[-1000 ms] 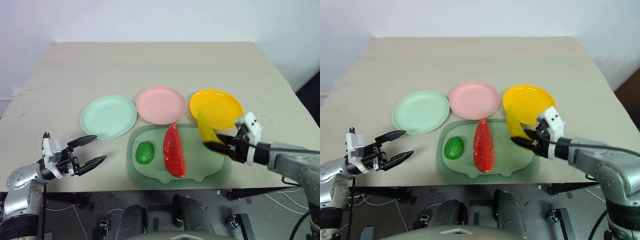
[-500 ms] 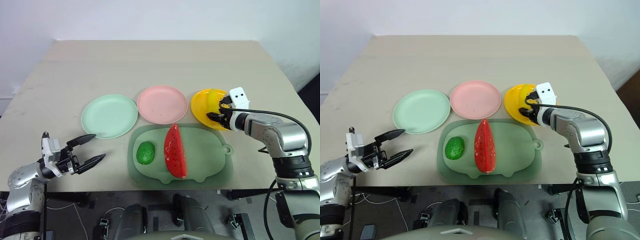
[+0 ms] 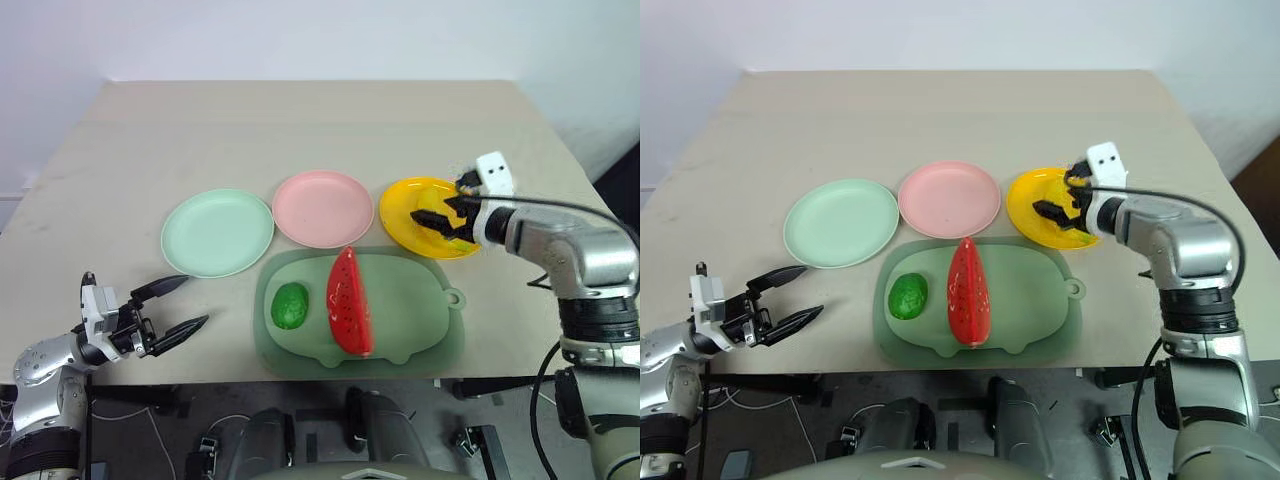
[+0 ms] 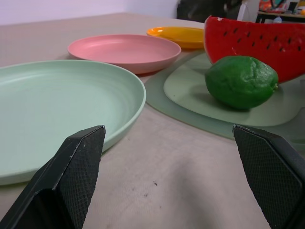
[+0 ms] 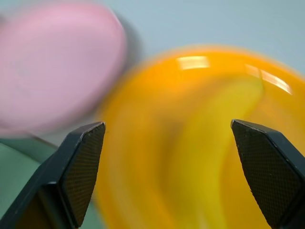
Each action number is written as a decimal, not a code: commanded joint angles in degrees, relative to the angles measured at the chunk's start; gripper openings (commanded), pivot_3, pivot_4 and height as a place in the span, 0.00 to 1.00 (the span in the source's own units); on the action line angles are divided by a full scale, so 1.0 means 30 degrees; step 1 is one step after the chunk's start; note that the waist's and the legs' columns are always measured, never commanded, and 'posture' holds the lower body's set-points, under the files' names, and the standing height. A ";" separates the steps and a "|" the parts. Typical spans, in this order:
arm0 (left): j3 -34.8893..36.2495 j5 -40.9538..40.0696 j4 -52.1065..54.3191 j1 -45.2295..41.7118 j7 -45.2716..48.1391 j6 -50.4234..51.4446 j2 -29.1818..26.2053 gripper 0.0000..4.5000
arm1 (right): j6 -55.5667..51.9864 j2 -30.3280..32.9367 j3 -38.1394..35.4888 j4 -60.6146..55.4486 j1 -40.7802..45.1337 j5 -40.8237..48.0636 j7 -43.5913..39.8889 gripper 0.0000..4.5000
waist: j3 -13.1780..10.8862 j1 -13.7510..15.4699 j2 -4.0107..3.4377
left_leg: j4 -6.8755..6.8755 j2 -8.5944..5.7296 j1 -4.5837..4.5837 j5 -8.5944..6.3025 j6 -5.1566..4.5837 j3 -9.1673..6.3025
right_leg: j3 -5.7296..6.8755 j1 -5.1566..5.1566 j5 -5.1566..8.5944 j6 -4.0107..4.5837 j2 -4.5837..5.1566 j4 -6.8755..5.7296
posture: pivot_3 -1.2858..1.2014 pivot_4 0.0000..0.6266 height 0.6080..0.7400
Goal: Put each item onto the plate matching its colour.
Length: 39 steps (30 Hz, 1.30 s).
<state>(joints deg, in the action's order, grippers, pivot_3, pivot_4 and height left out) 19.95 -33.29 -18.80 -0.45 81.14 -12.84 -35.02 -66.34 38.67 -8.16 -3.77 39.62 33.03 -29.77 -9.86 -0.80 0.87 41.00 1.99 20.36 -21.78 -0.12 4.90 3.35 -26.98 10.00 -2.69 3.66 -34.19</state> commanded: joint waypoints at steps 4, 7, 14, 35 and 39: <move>0.0414 -0.0312 0.1031 -0.0008 -0.0187 -0.0103 -0.0240 1.00 | -0.8122 -0.0942 -0.1334 -0.4267 0.1110 0.4348 -0.0157 1.00 | 0.0003 0.0009 0.0001 | -0.0005 0.0012 0.0004 0.0000 0.0000 -0.0017 | 0.0014 -0.0001 0.0000 0.0004 0.0008 -0.0001 | 0.52 0.24 0.97; 0.0383 -0.0270 0.1166 -0.0136 -0.0244 0.0015 -0.0357 1.00 | -0.8721 -0.1872 -0.1168 -0.4594 0.1018 0.6285 0.1331 1.00 | 0.0002 -0.0016 -0.0001 | 0.0000 0.0011 0.0009 0.0000 0.0000 -0.0011 | 0.0011 -0.0007 -0.0004 0.0008 0.0015 -0.0008 | 0.52 0.24 0.97; 0.0141 -0.0219 0.1724 -0.0292 -0.0626 0.0362 -0.0411 1.00 | -0.8721 -0.3142 0.0683 -0.4776 0.0229 1.0511 0.6535 1.00 | 0.0003 -0.0008 -0.0003 | -0.0002 -0.0008 0.0020 0.0000 0.0002 -0.0011 | 0.0013 -0.0009 -0.0005 0.0009 0.0021 -0.0005 | 0.52 0.24 0.97; -0.0041 -0.0260 0.3651 0.0943 -0.1807 0.0911 -0.0027 1.00 | -0.8721 -0.2723 0.7786 -0.6258 -0.1175 0.9723 1.0939 1.00 | 0.0070 -0.0017 0.0060 | 0.0002 -0.0006 -0.0033 -0.0001 -0.0001 -0.0030 | 0.0013 0.0053 0.0018 0.0045 0.0013 0.0020 | 0.52 0.24 0.97; -0.0103 -0.0242 0.3743 0.0969 -0.1949 0.0921 0.0025 1.00 | -0.8720 -0.2675 0.8115 -0.6501 -0.1253 0.8668 1.0022 0.93 | 0.0083 -0.0013 0.0075 | 0.0001 -0.0004 -0.0035 -0.0001 -0.0001 -0.0032 | 0.0016 0.0056 0.0018 0.0044 0.0010 0.0019 | 0.52 0.24 0.97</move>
<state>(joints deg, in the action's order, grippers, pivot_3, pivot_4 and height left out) 19.25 -33.29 -9.85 2.20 75.51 -10.11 -34.88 -90.91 29.69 13.34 -24.01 37.28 62.71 0.24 -9.61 -0.84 1.10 41.01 1.98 20.25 -21.78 -0.12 4.80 3.40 -26.80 10.06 -2.56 3.69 -34.13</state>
